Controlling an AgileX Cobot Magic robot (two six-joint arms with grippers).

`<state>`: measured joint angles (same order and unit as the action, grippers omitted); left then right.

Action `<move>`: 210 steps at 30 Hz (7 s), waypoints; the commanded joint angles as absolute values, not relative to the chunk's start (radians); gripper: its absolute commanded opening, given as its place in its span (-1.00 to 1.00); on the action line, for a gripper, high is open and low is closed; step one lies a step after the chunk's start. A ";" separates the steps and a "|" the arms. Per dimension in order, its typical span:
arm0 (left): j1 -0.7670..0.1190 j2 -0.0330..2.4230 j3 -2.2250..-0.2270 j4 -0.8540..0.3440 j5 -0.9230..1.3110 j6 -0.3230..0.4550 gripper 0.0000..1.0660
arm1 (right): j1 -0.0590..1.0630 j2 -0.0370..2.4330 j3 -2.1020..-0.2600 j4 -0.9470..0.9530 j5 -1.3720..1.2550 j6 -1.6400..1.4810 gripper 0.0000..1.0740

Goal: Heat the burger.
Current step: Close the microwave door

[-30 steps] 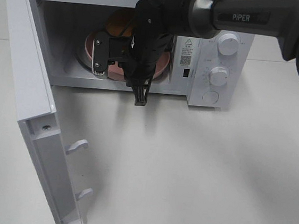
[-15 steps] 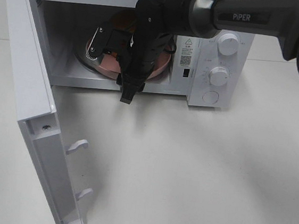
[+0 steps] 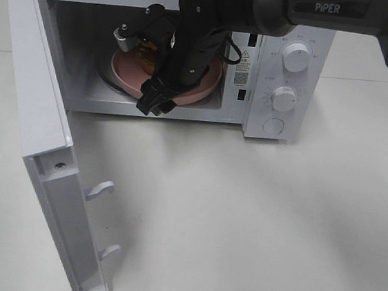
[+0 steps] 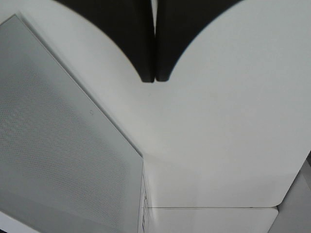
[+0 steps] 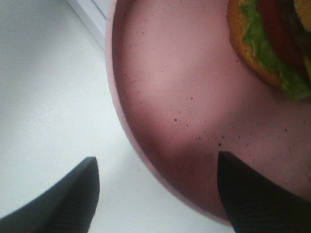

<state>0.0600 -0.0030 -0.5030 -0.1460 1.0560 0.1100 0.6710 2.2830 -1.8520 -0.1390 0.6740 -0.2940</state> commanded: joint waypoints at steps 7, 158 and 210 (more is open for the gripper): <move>0.064 -0.024 -0.500 -0.149 1.040 0.107 -1.00 | 0.674 2.259 -1.859 -0.139 0.793 -0.163 0.24; 0.064 -0.023 -0.512 -0.211 1.018 0.114 -1.00 | 0.139 -0.030 -0.500 -0.008 1.000 -0.042 0.11; 0.050 0.937 -0.504 -0.752 0.455 0.852 -1.00 | 0.139 -0.030 -0.500 -0.008 1.000 -0.042 0.11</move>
<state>0.0600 0.9040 -0.5050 -0.7200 0.5050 0.8130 0.1430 -0.0040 -0.5020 0.0000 1.0170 -0.0400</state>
